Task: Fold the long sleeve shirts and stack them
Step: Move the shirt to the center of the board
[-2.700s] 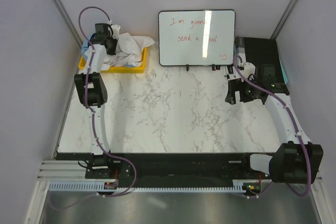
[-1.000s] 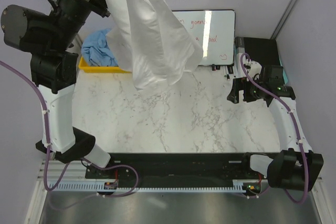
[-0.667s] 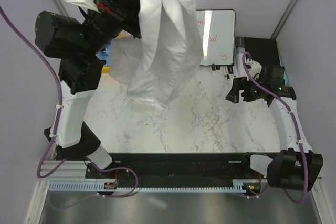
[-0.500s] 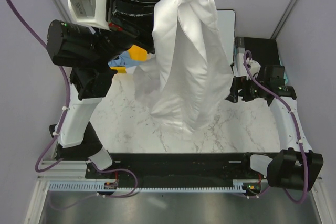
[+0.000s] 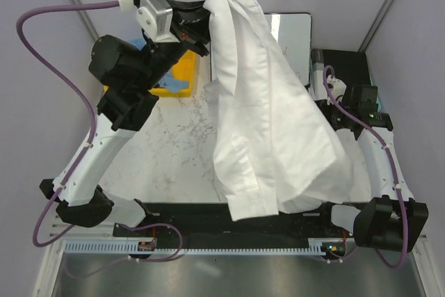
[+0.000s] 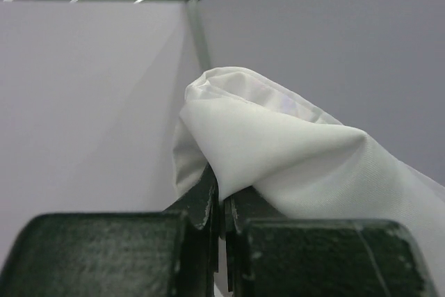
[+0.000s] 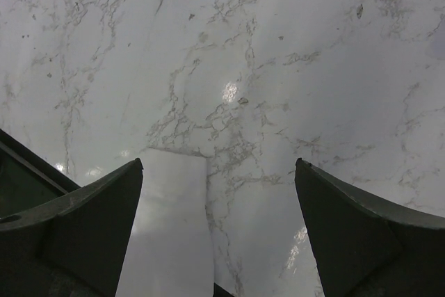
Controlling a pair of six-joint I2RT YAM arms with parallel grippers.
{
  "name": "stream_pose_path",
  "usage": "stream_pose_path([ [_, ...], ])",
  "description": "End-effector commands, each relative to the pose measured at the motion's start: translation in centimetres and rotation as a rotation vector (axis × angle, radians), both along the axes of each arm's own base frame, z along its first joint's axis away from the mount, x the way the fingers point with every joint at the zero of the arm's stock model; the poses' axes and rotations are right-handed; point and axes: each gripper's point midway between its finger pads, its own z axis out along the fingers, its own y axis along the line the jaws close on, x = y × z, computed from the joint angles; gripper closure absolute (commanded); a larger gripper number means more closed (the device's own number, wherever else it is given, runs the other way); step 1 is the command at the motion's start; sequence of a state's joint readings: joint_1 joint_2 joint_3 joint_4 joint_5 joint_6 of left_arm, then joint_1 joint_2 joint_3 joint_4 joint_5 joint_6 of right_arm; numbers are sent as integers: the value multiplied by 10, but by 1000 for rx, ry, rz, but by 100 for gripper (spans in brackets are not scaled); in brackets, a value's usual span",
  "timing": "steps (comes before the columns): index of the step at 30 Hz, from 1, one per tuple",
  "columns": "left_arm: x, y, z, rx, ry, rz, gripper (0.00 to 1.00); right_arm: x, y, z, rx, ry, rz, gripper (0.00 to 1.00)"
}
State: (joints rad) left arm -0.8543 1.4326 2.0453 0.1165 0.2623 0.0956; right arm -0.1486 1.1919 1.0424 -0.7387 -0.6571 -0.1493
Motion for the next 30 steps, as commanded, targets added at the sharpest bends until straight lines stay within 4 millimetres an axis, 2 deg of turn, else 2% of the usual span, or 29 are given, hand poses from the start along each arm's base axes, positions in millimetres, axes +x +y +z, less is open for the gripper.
stream_pose_path([
  [1,91,71,-29,-7,51,401,98,10,-8,16,-29,-66,-31,2],
  [3,122,98,-30,-11,77,494,98,16,-9,17,-20,-57,-38,2],
  [5,132,112,-30,-5,80,529,98,21,-11,23,-20,-70,-42,2],
  [8,119,93,-41,68,82,410,98,23,-12,25,-13,-75,-43,2],
  [10,105,71,-61,131,139,255,98,22,-11,24,-9,-71,-41,2],
  [11,98,58,-75,172,175,201,98,22,-12,23,-10,-70,-42,2],
  [12,98,44,-102,223,216,145,98,22,-12,23,-10,-70,-45,2],
  [13,93,37,-117,249,234,114,98,20,-13,21,-10,-66,-45,2],
  [14,79,32,-126,265,239,79,98,20,-13,21,-11,-69,-46,2],
  [15,84,24,-162,313,301,59,98,19,-14,21,-12,-67,-48,2],
  [17,76,22,-186,339,337,44,98,19,-15,21,-16,-69,-51,2],
  [18,80,18,-215,357,421,28,98,19,-15,20,-18,-70,-53,2],
  [21,74,19,-239,369,453,7,98,19,-16,19,-18,-67,-52,2],
  [25,59,13,-248,368,526,-89,98,20,-14,12,-5,-45,-45,2],
  [26,61,12,-256,370,561,-88,98,20,-13,11,-2,-43,-43,2],
  [29,91,16,-317,421,712,34,98,21,-13,9,3,-36,-42,2],
  [30,100,19,-343,453,756,77,98,22,-13,8,5,-33,-39,2],
])
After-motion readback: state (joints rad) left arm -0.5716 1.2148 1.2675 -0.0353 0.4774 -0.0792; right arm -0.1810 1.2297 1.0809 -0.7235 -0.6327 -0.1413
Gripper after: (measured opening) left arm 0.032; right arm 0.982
